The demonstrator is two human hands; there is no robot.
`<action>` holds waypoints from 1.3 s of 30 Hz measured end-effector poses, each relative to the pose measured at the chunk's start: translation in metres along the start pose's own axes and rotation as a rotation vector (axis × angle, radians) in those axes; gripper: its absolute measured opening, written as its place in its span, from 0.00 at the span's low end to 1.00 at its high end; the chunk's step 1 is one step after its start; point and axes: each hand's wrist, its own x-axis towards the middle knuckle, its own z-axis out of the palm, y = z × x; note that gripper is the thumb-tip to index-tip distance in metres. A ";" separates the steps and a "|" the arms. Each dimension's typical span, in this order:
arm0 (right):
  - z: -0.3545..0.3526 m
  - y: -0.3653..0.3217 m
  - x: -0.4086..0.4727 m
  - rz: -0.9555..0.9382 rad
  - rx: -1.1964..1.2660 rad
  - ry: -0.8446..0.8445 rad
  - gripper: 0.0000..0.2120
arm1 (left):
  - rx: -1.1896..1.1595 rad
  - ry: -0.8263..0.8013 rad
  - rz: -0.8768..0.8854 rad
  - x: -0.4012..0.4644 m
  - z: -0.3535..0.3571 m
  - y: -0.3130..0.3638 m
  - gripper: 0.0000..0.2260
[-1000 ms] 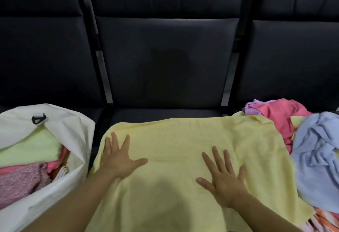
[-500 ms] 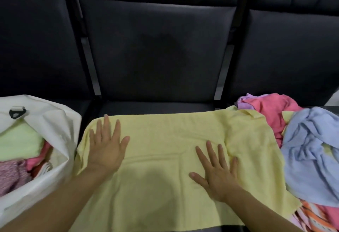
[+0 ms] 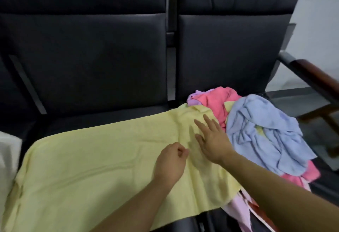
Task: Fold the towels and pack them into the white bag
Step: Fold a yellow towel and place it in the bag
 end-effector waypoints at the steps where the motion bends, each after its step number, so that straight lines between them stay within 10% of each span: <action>1: -0.009 0.012 0.006 0.038 0.006 -0.036 0.26 | -0.050 -0.033 -0.021 0.005 0.012 0.013 0.08; 6: -0.021 0.044 0.024 0.095 0.175 -0.129 0.24 | -0.298 -0.169 -0.154 0.032 0.065 0.046 0.08; 16: -0.030 0.071 0.067 0.235 0.434 -0.216 0.26 | 0.035 -0.212 -0.121 0.034 0.105 0.073 0.28; 29: -0.031 0.061 0.064 0.236 0.864 0.033 0.10 | -0.584 -0.316 -0.322 0.041 0.094 0.049 0.07; 33: -0.033 0.056 0.067 0.223 0.793 0.002 0.18 | -0.552 -0.283 -0.248 0.033 0.083 0.051 0.24; 39: -0.043 0.057 0.061 0.299 0.706 -0.093 0.25 | -0.504 -0.236 -0.056 0.018 0.058 0.046 0.10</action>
